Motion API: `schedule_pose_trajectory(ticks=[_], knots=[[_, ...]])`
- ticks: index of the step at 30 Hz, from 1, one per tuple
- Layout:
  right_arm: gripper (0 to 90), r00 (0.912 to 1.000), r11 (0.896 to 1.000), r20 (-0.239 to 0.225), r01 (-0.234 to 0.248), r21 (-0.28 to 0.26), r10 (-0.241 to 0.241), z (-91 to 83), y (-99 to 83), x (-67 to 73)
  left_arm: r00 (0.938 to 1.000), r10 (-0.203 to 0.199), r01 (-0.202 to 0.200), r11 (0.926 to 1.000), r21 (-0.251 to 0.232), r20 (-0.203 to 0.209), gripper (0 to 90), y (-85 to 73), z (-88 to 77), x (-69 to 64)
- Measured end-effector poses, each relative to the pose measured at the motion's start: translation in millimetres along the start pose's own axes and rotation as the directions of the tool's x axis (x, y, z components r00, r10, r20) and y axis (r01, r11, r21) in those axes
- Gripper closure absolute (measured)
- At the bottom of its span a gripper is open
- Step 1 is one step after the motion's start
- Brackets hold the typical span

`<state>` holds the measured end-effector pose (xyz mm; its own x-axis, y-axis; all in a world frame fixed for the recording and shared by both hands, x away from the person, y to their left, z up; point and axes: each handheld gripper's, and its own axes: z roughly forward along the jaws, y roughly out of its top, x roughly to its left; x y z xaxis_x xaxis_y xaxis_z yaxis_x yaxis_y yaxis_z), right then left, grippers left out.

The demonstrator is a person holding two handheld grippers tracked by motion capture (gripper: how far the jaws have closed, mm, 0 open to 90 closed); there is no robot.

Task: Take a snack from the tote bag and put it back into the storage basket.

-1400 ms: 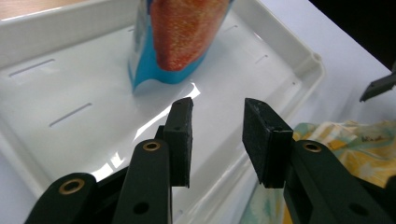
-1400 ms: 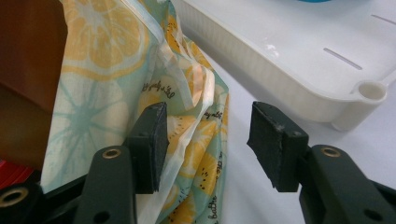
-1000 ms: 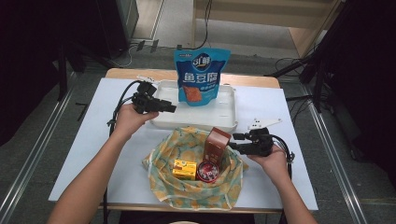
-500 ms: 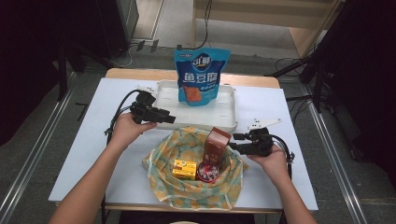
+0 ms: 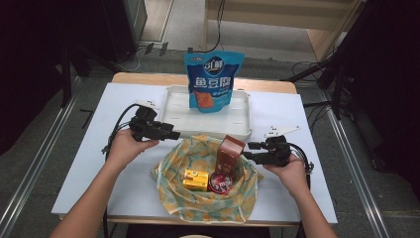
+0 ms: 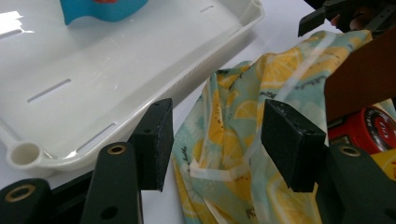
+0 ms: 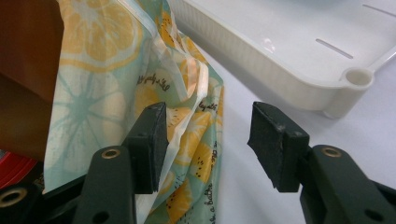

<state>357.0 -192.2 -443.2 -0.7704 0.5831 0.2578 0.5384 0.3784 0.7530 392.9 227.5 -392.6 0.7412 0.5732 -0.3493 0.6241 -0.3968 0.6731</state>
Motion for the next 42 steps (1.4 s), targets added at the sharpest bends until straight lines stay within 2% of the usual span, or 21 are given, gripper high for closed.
schedule_pose_trajectory(ticks=[4, 8, 13, 16, 26, 31, 42], knots=[[48.6, 1.0000, 1.000, 0.007, -0.004, -0.001, 0.004, -1.6, 0.4, -1.3, 0.9998, -0.011, 0.011, 0.9997, -0.020, 0.017, 43.3, -9.3, -6.1, -3.5], [49.3, 0.9999, 1.000, 0.014, -0.006, -0.005, 0.006, -5.4, 1.2, -2.2, 0.9999, -0.004, 0.004, 0.9995, -0.032, 0.010, 43.4, -17.8, -11.6, -8.0], [49.6, 0.9998, 1.000, 0.015, -0.010, -0.014, 0.010, -9.8, 2.8, -3.2, 1.0000, 0.005, -0.005, 0.9998, -0.018, 0.001, 43.3, -24.7, -13.2, -10.9], [49.7, 0.9996, 1.000, 0.019, -0.019, -0.010, 0.019, -12.4, 3.8, -3.1, 0.9999, 0.017, -0.017, 0.9998, -0.010, -0.001, 43.4, -26.1, -12.7, -11.6], [49.7, 0.9996, 1.000, 0.015, -0.023, -0.010, 0.023, -30.4, 10.1, -0.1, 0.9997, 0.019, -0.019, 0.9997, -0.014, 0.013, 42.9, -27.4, -13.4, -12.2], [49.8, 0.9999, 1.000, 0.014, -0.004, -0.002, 0.004, -34.9, 14.4, 5.3, 0.9997, 0.021, -0.020, 0.9996, -0.018, 0.016, 42.9, -27.3, -14.8, -12.3], [50.6, 1.0000, 1.000, 0.000, 0.000, -0.009, 0.000, -50.9, 23.5, 18.9, 0.9997, 0.016, -0.016, 0.9996, -0.021, 0.019, 42.9, -26.9, -15.3, -10.4]])
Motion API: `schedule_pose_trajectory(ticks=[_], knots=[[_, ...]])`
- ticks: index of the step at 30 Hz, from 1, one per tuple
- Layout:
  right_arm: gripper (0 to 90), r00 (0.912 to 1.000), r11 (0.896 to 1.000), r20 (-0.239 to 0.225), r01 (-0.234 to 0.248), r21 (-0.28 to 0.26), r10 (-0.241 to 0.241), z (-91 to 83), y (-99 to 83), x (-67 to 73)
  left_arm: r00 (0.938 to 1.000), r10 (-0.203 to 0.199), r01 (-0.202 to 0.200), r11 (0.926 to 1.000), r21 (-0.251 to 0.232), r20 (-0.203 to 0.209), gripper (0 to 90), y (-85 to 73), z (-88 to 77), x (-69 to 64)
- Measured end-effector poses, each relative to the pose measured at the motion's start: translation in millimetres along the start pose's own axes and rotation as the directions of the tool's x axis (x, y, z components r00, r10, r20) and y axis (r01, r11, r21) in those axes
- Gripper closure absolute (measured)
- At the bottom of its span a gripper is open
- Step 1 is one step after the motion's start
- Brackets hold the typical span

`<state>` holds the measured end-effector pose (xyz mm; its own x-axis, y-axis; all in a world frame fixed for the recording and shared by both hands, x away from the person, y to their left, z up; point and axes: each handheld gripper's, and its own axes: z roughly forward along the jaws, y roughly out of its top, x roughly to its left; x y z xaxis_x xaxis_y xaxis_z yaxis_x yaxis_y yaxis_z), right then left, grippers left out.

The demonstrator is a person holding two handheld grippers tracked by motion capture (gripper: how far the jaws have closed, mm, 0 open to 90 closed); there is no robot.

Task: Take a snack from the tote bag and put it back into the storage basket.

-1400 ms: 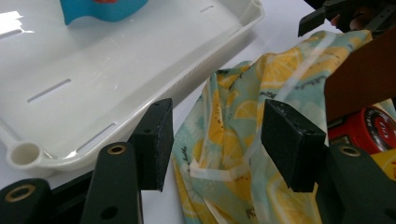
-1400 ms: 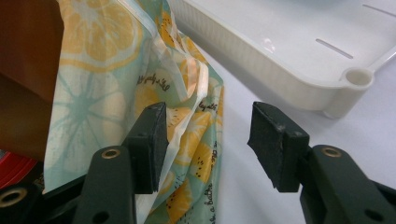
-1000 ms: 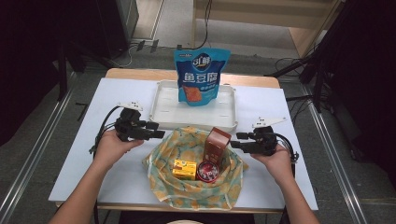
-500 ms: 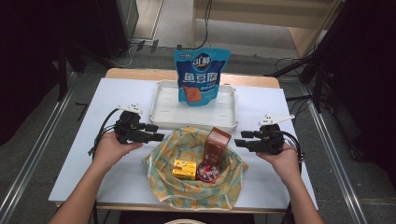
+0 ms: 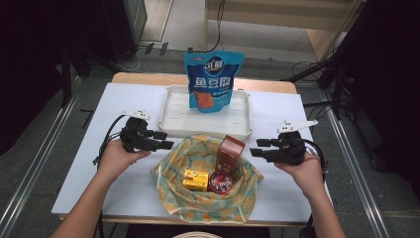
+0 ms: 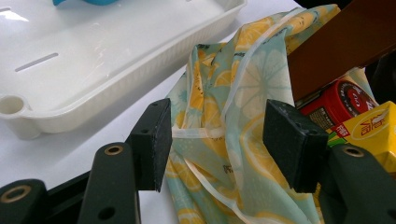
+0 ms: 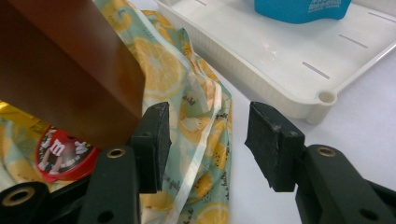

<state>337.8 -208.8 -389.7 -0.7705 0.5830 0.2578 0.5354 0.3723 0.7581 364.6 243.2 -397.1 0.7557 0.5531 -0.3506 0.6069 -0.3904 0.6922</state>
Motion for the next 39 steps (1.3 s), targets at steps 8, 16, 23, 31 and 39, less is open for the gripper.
schedule_pose_trajectory(ticks=[8, 16, 23, 31, 39], knots=[[49.2, 0.9993, 0.999, -0.012, 0.036, -0.002, -0.036, -10.1, 6.0, 9.0, 1.0000, 0.002, -0.002, 1.0000, 0.000, -0.003, 42.8, -0.7, -0.9, 0.1], [47.9, 0.9958, 0.997, -0.048, 0.078, 0.007, -0.078, -13.8, 9.5, 25.5, 1.0000, 0.000, 0.000, 0.9999, -0.011, -0.002, 42.8, 0.3, -3.4, -0.7], [43.7, 0.9918, 0.994, -0.066, 0.111, 0.013, -0.110, -14.3, 11.3, 39.3, 1.0000, 0.009, -0.009, 0.9998, -0.015, -0.002, 42.8, 0.6, -4.1, -1.6], [36.9, 0.9885, 0.992, -0.088, 0.125, 0.011, -0.123, -10.3, 13.7, 49.0, 0.9999, 0.012, -0.012, 0.9997, -0.021, -0.004, 42.8, 1.0, -6.0, -1.5], [26.9, 0.9871, 0.992, -0.101, 0.124, -0.003, -0.124, -8.6, 18.3, 58.0, 0.9999, 0.009, -0.009, 0.9995, -0.030, -0.007, 42.8, 1.1, -7.7, -0.9]])
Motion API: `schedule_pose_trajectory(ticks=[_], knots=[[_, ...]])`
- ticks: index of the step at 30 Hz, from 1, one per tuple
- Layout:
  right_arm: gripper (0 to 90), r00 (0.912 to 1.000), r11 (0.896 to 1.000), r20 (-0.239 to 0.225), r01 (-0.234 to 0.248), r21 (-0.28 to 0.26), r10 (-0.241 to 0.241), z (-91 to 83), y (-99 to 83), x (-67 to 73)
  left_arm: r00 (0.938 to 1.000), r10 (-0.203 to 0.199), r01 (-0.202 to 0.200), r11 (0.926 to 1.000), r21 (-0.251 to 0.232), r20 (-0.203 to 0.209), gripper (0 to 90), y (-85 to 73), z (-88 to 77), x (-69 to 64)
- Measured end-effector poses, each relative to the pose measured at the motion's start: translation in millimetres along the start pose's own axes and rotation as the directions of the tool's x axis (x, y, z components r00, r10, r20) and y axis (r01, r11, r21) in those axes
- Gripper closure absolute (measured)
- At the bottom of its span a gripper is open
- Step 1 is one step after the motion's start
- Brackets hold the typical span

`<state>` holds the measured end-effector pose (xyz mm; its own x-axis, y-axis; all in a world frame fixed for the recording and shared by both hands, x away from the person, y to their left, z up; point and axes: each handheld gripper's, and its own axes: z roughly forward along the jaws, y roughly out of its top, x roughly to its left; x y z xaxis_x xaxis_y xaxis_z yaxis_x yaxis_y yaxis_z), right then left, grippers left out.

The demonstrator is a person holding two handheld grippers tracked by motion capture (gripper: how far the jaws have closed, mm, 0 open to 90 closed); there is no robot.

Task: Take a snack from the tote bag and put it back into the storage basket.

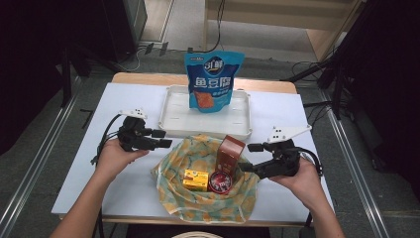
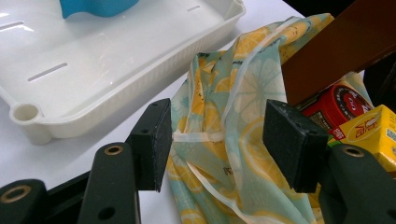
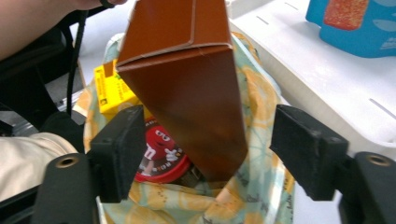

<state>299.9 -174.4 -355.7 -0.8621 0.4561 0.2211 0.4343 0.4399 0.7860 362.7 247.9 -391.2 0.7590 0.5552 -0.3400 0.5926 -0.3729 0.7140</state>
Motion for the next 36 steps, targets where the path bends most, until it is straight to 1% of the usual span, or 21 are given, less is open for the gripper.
schedule_pose_trajectory(ticks=[2, 7, 12, 15, 18, 19, 21, 28, 32, 36], knots=[[25.1, 1.0000, 1.000, 0.000, 0.001, -0.005, -0.001, 0.2, 0.9, 1.8, 1.0000, -0.002, 0.002, 1.0000, 0.000, 0.000, 42.8, 0.2, -0.2, 0.2], [24.3, 1.0000, 1.000, -0.005, 0.002, -0.004, -0.002, 2.1, 3.1, 4.3, 1.0000, 0.004, -0.004, 1.0000, -0.005, -0.003, 42.8, 1.2, -1.3, -1.0], [22.7, 0.9999, 1.000, 0.010, 0.003, 0.006, -0.004, 7.1, 6.6, 7.1, 1.0000, 0.005, -0.005, 0.9999, -0.009, -0.002, 42.8, 1.9, -2.8, -1.2], [22.8, 0.9997, 1.000, 0.005, 0.024, 0.007, -0.024, 11.5, 8.8, 9.2, 1.0000, 0.004, -0.004, 1.0000, -0.008, -0.001, 42.8, 1.8, -3.2, -0.5], [22.6, 0.9995, 1.000, 0.014, 0.030, 0.004, -0.030, 16.0, 11.7, 9.5, 1.0000, 0.003, -0.003, 1.0000, -0.009, -0.003, 42.8, 1.8, -3.0, -0.1], [22.6, 0.9996, 1.000, 0.018, 0.022, 0.010, -0.022, 16.7, 12.6, 10.3, 1.0000, 0.003, -0.003, 1.0000, -0.009, -0.005, 42.8, 1.8, -3.0, -0.1], [22.6, 0.9989, 0.999, 0.034, 0.031, 0.018, -0.031, 20.9, 15.4, 11.4, 1.0000, 0.000, 0.000, 0.9999, -0.013, -0.008, 42.8, 1.9, -3.1, 0.2], [22.9, 0.9984, 0.999, 0.044, 0.035, 0.017, -0.036, 31.6, 23.0, 14.5, 1.0000, -0.001, 0.001, 1.0000, -0.006, -0.005, 42.8, 1.9, -2.7, 2.1], [24.2, 0.9965, 0.999, 0.073, 0.039, 0.027, -0.041, 36.5, 30.1, 16.9, 1.0000, -0.001, 0.001, 1.0000, -0.003, -0.003, 42.8, 1.8, -2.4, 2.1], [27.5, 0.9956, 0.999, 0.084, 0.041, 0.024, -0.042, 40.8, 35.5, 19.4, 1.0000, -0.006, 0.006, 0.9999, -0.012, -0.003, 42.8, 1.4, -3.8, 2.5]])
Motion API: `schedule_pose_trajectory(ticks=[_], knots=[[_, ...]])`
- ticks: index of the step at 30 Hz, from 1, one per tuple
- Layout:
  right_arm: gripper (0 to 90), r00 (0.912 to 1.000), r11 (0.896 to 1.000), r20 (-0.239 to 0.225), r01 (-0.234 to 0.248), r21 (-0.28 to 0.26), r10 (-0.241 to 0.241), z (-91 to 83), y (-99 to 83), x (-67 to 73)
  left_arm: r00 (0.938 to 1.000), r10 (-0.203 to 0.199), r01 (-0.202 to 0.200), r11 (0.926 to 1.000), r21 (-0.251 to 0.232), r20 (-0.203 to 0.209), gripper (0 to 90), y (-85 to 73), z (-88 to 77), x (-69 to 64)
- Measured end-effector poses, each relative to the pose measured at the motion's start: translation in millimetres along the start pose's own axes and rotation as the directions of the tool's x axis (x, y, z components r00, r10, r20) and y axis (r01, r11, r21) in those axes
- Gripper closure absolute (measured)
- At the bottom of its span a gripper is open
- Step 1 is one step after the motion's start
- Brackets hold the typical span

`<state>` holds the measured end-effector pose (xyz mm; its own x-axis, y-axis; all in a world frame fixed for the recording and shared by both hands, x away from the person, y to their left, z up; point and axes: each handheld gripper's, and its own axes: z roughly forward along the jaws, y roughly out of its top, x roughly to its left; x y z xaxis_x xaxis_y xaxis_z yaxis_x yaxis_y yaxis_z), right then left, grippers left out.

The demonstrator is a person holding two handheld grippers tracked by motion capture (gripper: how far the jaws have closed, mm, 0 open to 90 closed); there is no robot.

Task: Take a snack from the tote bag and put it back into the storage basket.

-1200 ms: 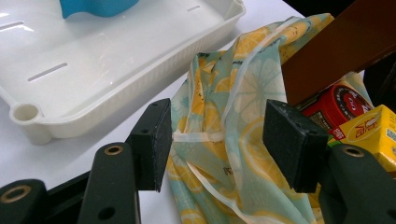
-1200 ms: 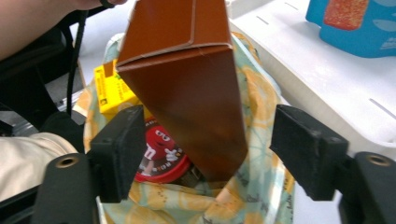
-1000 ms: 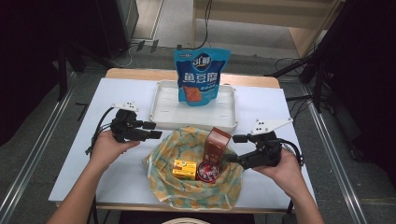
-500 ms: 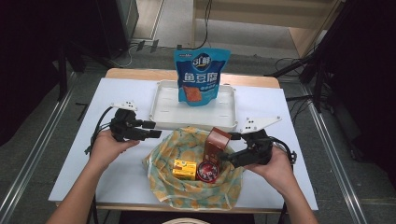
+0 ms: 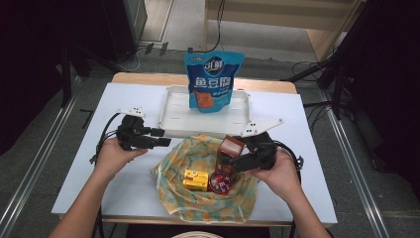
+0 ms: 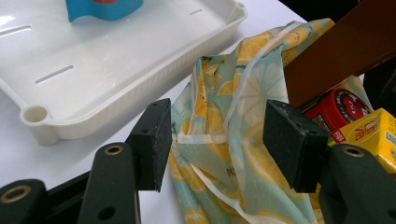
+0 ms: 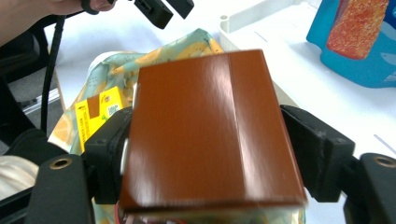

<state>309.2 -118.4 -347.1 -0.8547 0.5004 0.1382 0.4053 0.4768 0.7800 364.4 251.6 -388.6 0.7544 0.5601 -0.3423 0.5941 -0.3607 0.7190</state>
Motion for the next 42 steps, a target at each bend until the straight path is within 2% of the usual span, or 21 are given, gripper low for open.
schedule_pose_trajectory(ticks=[3, 8, 17, 26, 30, 38, 42], knots=[[36.1, 1.0000, 1.000, 0.001, 0.003, -0.002, -0.003, 1.4, 1.9, 0.0, 1.0000, -0.007, 0.007, 1.0000, -0.006, 0.000, 42.8, -0.4, -1.5, 0.9], [41.2, 0.9991, 0.999, 0.018, 0.039, -0.005, -0.039, -0.2, 2.8, 0.8, 1.0000, -0.006, 0.006, 0.9999, -0.010, 0.000, 42.9, -0.5, -2.6, 2.1], [42.6, 0.9985, 0.999, 0.007, 0.054, -0.002, -0.054, -4.5, 8.4, -1.3, 0.9999, -0.010, 0.010, 0.9999, -0.007, -0.001, 42.8, -0.5, -3.0, 2.6], [43.0, 0.9996, 0.999, -0.009, 0.026, -0.027, -0.027, -16.6, 15.3, -7.1, 0.9999, -0.012, 0.012, 0.9998, -0.013, -0.001, 42.8, -0.5, -3.7, 1.8], [43.1, 0.9987, 0.999, -0.024, 0.044, -0.031, -0.045, -22.8, 20.0, -7.5, 1.0000, -0.005, 0.005, 1.0000, -0.004, 0.000, 42.8, -0.4, -3.0, 1.8], [43.3, 0.9987, 0.999, -0.048, 0.017, -0.041, -0.019, -34.3, 30.9, -13.9, 1.0000, -0.004, 0.004, 1.0000, -0.008, 0.009, 42.7, -0.6, -2.8, 1.9], [43.4, 0.9982, 0.998, -0.050, 0.031, -0.058, -0.034, -40.9, 37.4, -12.2, 1.0000, -0.007, 0.007, 1.0000, -0.005, 0.007, 42.7, -0.6, -2.5, 1.7]])
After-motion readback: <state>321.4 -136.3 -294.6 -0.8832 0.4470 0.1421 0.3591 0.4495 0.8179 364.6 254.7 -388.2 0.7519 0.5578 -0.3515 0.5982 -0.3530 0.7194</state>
